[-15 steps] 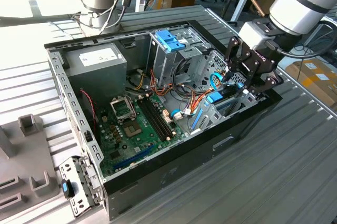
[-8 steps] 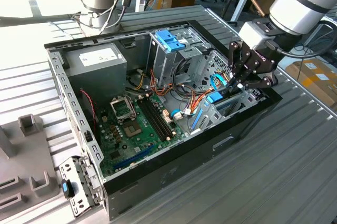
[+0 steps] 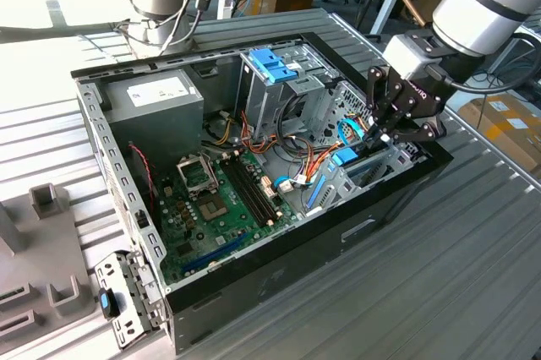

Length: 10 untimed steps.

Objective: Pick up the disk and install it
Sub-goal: 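Insert the second disk wire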

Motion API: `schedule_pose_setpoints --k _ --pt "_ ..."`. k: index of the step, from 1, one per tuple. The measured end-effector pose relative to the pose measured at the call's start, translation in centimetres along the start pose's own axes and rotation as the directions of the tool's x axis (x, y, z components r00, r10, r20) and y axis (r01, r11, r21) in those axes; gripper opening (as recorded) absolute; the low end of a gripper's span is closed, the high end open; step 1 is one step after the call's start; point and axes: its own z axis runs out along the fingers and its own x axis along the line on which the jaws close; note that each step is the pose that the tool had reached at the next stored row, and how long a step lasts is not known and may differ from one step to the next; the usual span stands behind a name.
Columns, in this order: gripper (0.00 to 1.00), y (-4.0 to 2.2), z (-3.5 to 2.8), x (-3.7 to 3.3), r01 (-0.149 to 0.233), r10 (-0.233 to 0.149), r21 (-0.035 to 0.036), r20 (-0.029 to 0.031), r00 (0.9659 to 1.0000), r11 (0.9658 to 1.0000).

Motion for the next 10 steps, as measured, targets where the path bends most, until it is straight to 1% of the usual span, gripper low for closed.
schedule_pose_setpoints --k 2,6,10 --pt "0.17 0.02 -0.17 -0.08 0.0 0.0 0.0001 -0.0001 1.0 1.0" --pt "0.17 0.03 -0.14 -0.54 0.0 0.0 0.0001 -0.0001 1.0 1.0" --pt "0.17 -0.04 0.01 -0.53 0.0 0.0 0.0001 -0.0004 1.0 1.0"
